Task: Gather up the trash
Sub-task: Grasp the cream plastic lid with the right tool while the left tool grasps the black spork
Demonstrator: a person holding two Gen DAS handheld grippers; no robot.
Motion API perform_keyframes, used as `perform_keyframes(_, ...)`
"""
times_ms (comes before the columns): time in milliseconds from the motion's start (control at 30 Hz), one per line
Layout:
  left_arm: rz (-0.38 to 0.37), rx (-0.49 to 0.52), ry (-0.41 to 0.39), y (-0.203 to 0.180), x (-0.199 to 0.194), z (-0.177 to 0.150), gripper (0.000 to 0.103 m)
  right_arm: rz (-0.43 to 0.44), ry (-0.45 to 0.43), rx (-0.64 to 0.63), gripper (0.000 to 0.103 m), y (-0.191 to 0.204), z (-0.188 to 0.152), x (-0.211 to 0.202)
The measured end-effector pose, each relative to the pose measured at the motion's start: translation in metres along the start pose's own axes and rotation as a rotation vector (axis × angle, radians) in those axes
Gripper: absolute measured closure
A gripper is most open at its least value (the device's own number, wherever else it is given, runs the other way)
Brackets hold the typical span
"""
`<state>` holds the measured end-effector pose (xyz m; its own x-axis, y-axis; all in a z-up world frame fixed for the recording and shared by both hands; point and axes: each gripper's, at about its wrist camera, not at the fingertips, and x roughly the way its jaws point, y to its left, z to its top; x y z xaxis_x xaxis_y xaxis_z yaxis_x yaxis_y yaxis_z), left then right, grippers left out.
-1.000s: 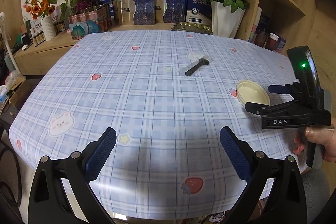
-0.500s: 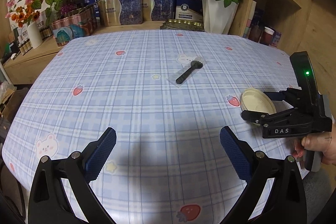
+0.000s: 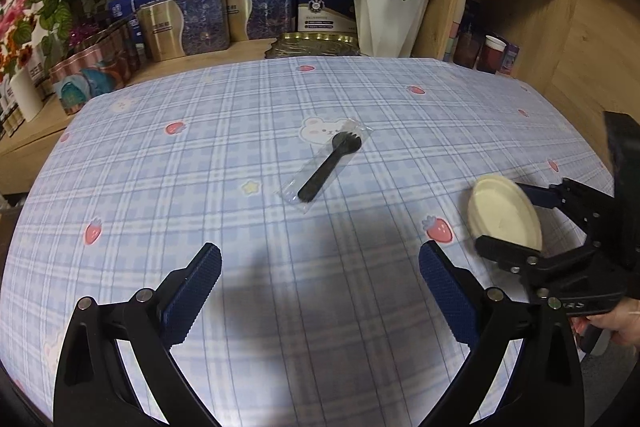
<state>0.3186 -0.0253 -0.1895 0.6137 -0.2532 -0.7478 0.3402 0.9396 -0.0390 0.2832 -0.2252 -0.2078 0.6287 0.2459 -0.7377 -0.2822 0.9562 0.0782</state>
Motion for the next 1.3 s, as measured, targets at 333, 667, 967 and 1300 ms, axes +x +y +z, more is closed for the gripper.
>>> perform_keyframes(333,0.036,0.126,0.065,-0.007,0.074,0.048,0.036,-0.028,-0.076,0.132,0.017,-0.026,-0.003,-0.011)
perform_keyframes(667,-0.012,0.099,0.132,-0.003,0.109,0.064,0.06,0.0,-0.066,0.225,0.017,-0.044,-0.006,-0.008)
perform_keyframes(967,0.049,0.126,0.134,-0.019,0.091,0.045,0.093,0.0,-0.068,0.22,0.017,-0.042,-0.007,-0.009)
perform_keyframes(1300,-0.064,-0.043,0.049,-0.015,0.003,0.003,0.093,-0.019,-0.075,0.209,0.017,-0.039,-0.008,-0.011)
